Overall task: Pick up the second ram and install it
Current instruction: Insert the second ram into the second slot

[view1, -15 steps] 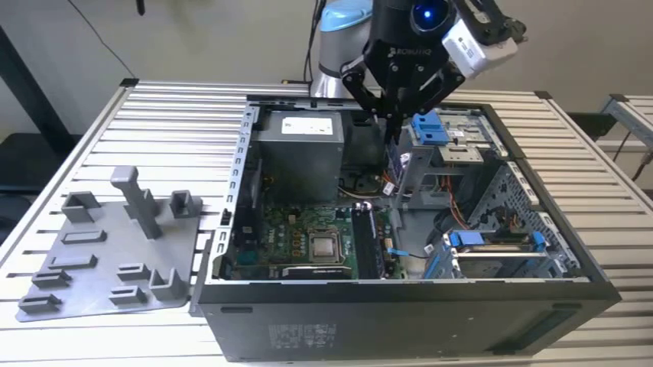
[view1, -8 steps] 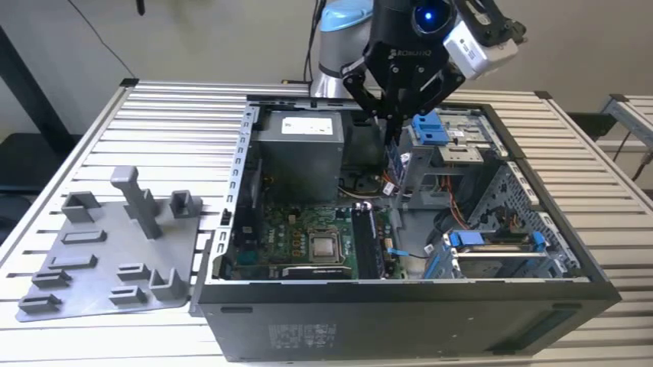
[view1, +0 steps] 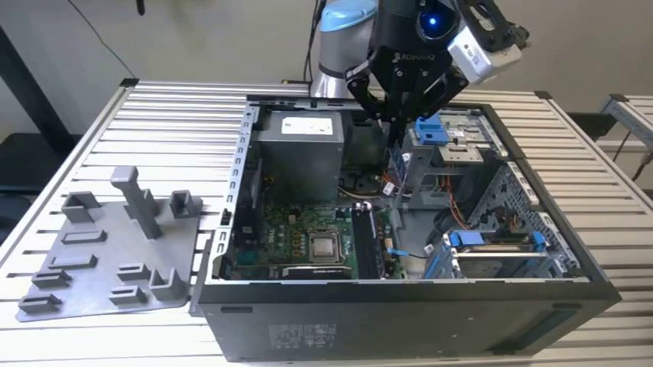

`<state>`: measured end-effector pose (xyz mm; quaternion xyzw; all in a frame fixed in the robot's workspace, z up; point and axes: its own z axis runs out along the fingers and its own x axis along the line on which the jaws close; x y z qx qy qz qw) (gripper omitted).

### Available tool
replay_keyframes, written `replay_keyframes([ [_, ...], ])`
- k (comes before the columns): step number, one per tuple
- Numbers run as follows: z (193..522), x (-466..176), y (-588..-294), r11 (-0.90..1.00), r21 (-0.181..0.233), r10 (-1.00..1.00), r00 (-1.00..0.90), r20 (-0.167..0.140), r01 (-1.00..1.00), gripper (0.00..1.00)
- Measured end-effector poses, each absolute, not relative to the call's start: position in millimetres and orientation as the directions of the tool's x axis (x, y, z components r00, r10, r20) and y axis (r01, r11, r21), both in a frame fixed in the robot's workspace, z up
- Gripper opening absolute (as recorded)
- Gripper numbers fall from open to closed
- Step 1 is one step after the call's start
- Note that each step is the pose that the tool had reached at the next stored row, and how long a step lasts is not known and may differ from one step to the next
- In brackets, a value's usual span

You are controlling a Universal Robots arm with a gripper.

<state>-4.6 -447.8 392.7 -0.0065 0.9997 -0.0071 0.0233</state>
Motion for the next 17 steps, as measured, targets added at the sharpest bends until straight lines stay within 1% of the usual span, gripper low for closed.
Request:
replay_keyframes([
  [17,386.7,4.2,-447.9,1.0,-0.014,-0.013,-0.999,-0.047,-0.013,0.14],
])
